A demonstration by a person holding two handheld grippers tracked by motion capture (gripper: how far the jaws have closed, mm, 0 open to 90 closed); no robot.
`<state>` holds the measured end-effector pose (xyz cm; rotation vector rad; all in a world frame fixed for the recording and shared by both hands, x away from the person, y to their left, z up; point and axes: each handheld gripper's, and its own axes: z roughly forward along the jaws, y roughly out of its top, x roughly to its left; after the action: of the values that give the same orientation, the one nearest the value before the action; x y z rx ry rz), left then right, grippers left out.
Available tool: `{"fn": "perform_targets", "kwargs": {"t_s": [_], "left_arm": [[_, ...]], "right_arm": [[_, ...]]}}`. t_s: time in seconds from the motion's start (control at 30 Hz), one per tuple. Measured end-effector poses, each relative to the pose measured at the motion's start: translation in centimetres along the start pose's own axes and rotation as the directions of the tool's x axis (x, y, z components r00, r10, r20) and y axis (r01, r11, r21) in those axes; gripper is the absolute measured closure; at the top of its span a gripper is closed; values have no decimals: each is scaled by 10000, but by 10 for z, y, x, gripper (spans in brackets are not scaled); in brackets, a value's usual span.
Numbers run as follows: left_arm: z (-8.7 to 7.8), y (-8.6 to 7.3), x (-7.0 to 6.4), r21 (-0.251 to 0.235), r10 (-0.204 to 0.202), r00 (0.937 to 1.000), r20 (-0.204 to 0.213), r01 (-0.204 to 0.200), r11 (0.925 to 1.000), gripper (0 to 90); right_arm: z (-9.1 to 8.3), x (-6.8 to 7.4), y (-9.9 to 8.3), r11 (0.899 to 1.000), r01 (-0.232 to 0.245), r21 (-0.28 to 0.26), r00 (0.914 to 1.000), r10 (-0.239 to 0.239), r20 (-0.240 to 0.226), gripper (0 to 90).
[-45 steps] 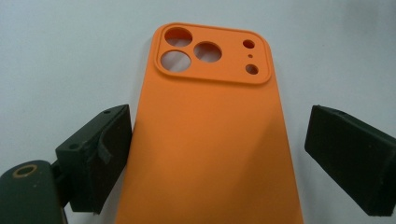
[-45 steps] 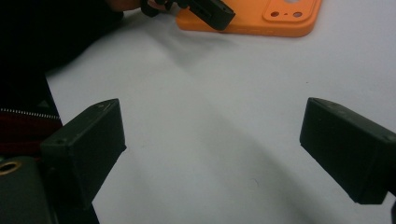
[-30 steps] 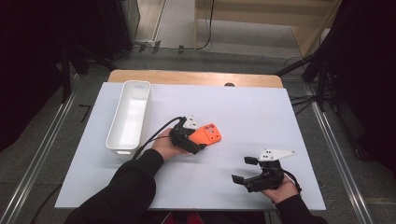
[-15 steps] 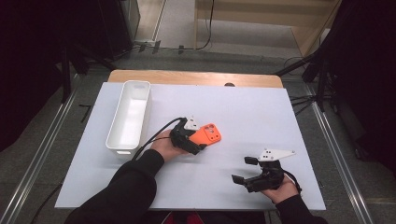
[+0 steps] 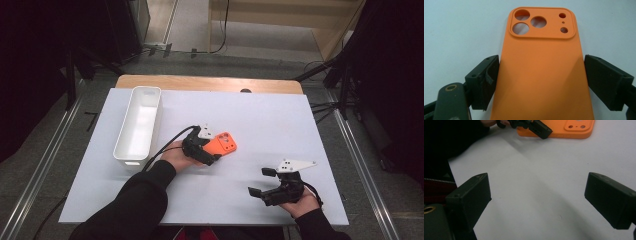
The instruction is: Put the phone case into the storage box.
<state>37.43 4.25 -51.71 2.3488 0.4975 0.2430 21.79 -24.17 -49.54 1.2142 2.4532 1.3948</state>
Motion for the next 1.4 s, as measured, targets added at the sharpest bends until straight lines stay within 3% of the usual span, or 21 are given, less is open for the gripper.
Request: {"fn": "perform_targets", "kwargs": {"t_s": [0.3,0.43,0.67,0.93,1.17,1.33,1.4], "left_arm": [[-3,1,2,-63,-210,9997,95,211,9998,160],[-9,4,4,-377,-616,9972,430,632,9973,160],[-19,11,3,-601,-878,9934,736,923,9939,160],[-27,15,3,-808,-1412,9839,1095,1504,9853,160],[-35,18,4,-1054,-2030,9669,1546,2204,9697,159],[-39,19,2,-1079,-2201,9619,1624,2391,9650,159],[-40,19,2,-1074,-2185,9629,1584,2368,9656,159]], "right_arm": [[0,0,0,10000,7,-4,10000,-7,-22,57],[0,0,0,10000,5,-16,10000,-5,-44,57],[1,0,1,10000,9,13,10000,-9,-34,57],[1,0,1,10000,8,27,10000,-8,-24,57],[1,-1,1,10000,-27,28,10000,27,35,58],[0,-1,1,10000,-52,12,10000,52,41,57],[0,-1,0,10000,-58,3,10000,58,66,57]]}}
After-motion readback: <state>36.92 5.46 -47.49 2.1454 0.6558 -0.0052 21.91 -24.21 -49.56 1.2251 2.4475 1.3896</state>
